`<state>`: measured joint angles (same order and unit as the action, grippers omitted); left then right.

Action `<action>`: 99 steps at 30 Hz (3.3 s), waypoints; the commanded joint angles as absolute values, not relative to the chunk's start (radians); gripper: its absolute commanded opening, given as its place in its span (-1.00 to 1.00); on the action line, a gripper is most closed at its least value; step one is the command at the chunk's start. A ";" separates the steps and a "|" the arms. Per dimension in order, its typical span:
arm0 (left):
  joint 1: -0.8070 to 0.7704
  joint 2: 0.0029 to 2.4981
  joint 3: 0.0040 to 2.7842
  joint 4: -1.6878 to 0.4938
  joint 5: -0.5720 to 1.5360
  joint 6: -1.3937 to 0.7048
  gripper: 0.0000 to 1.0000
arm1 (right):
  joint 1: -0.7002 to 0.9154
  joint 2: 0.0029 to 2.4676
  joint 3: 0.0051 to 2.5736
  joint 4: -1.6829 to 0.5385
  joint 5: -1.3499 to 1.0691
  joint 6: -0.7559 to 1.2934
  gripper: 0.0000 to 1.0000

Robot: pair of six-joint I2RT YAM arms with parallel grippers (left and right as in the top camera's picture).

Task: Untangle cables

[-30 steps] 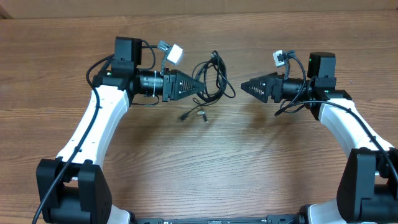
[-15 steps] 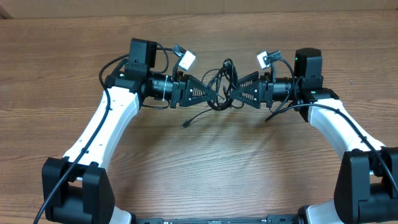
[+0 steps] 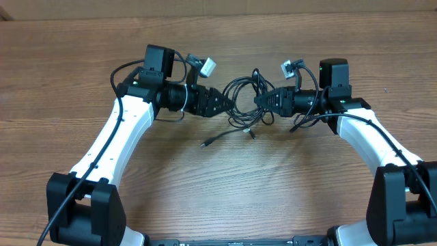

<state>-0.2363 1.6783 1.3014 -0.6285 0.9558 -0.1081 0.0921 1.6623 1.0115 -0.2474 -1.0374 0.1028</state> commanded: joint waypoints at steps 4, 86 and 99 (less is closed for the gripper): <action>-0.282 1.673 1.303 -0.484 0.812 -0.251 0.35 | 0.112 1.645 1.013 -0.293 -0.889 0.099 -0.92; -0.422 1.694 1.390 -0.617 0.445 -0.449 -0.06 | 0.397 1.584 1.017 -0.412 -0.516 0.096 -0.93; -0.469 1.750 1.390 -0.680 0.348 -0.449 -0.03 | 0.397 1.584 1.017 -0.428 -0.517 0.097 -0.92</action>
